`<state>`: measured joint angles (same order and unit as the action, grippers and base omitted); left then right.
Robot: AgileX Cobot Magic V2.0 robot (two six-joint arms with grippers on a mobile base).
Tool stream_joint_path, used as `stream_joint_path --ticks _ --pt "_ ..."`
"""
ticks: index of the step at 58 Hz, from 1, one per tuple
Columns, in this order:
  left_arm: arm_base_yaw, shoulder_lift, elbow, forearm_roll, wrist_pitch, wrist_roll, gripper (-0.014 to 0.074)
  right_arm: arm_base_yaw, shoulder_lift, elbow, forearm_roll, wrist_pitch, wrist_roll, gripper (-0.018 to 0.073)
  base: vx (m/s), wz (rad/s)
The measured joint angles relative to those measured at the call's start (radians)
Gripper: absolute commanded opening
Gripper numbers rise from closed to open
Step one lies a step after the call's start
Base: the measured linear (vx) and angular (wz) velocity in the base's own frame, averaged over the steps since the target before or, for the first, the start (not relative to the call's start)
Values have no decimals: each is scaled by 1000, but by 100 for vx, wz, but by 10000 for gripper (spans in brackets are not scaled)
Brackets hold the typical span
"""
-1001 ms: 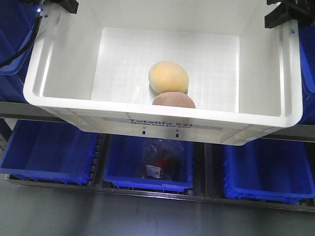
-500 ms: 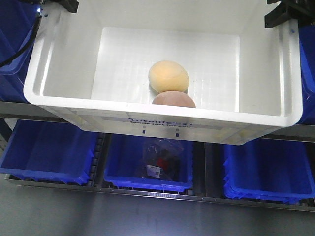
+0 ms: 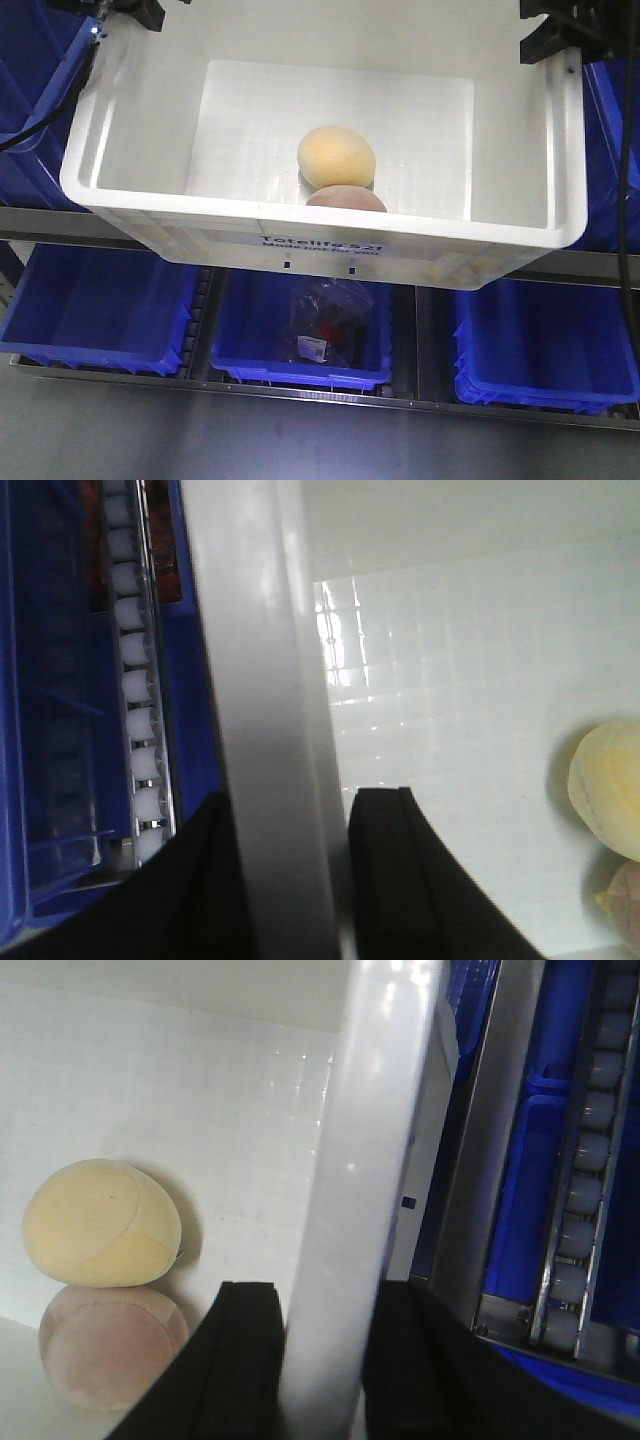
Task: Place moving items into box and shelve
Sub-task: 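Raise the tote with both grippers above the shelf's front rail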
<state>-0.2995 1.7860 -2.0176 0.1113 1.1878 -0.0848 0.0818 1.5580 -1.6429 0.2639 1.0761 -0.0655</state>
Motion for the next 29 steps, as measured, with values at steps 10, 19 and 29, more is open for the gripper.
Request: stream_joint_path --ticks 10,19,29 --pt "0 26 0 54 -70 0 2 0 61 2 24 -54 -35 -5 0 0" --pt "1 52 0 68 -152 -17 2 0 71 2 27 -118 -50 -5 0 0" --pt "1 89 0 77 -228 -44 2 -4 72 2 22 -205 -88 -3 0 0"
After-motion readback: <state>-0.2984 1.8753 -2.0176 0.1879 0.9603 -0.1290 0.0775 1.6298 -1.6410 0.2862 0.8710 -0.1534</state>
